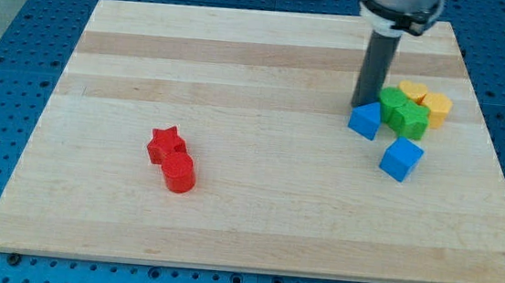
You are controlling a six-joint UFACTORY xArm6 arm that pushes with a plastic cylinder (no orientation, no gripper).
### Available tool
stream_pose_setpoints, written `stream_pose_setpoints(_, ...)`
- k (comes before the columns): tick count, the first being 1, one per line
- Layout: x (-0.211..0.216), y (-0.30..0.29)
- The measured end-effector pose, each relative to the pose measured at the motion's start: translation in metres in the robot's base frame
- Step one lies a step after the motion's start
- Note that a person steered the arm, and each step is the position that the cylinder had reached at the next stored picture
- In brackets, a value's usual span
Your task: Push the blue cube upwards slightly
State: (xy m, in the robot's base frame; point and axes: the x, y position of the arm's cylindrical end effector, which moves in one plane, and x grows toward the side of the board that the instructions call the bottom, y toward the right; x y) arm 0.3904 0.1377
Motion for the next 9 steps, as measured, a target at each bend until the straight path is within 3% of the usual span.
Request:
stream_pose_setpoints(2, 0.012, 0.000)
stream_pose_setpoints(4, -0.001, -0.047)
stream_pose_setpoints(5, 0.072, -0.047)
stream_pose_setpoints(6, 0.083, -0.043)
stream_pose_setpoints(9, 0.069, -0.007)
